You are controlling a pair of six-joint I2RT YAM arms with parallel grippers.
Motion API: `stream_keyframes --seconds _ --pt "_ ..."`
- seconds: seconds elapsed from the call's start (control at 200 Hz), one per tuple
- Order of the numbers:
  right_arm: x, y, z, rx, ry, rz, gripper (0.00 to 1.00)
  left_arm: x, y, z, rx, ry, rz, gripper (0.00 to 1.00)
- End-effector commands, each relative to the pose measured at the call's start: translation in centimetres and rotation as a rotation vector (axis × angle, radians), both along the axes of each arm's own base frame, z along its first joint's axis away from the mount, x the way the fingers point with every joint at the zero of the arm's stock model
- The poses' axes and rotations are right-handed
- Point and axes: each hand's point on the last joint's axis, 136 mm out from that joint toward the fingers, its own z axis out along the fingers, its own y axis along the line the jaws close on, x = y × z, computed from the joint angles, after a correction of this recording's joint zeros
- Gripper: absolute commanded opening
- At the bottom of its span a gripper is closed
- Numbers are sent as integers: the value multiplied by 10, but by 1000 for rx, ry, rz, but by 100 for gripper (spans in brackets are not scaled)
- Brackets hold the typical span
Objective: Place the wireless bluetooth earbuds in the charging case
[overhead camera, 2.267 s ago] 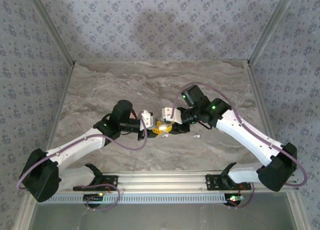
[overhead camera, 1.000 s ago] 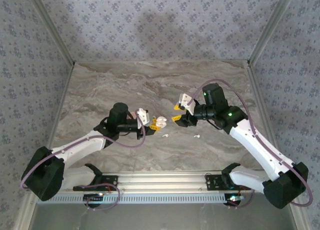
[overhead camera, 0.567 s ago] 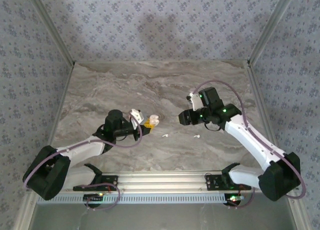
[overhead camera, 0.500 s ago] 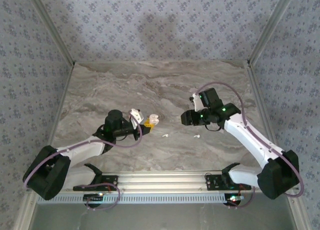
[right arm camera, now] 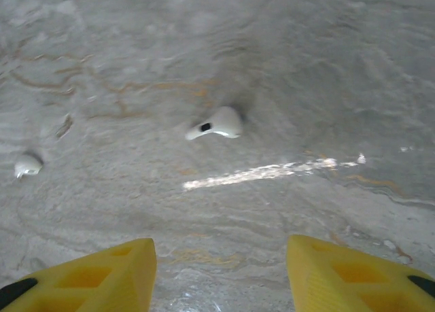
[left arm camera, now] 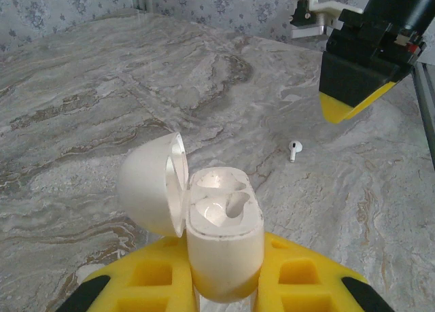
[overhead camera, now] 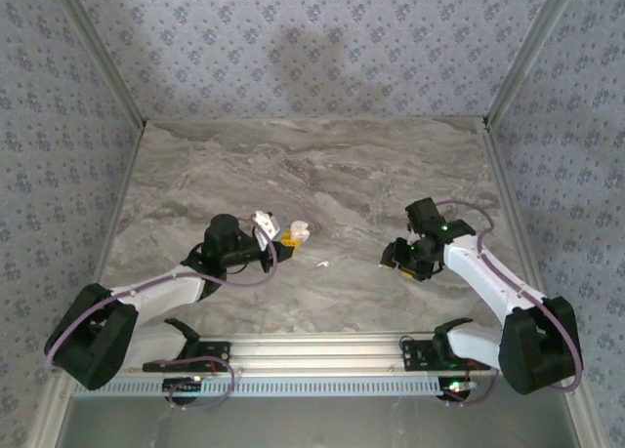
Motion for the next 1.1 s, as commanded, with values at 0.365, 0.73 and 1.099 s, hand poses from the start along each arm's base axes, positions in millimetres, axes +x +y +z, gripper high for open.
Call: stream_keyframes --seconds 0.365,0.73,1.099 --pt "15 -2 -34 20 86 -36 61 2 -3 19 -29 -59 -18 17" --pt "37 6 -42 28 75 -14 59 2 0 18 -15 -67 -8 16" --pt "72 25 -30 97 5 8 49 5 2 18 -8 -66 4 16"
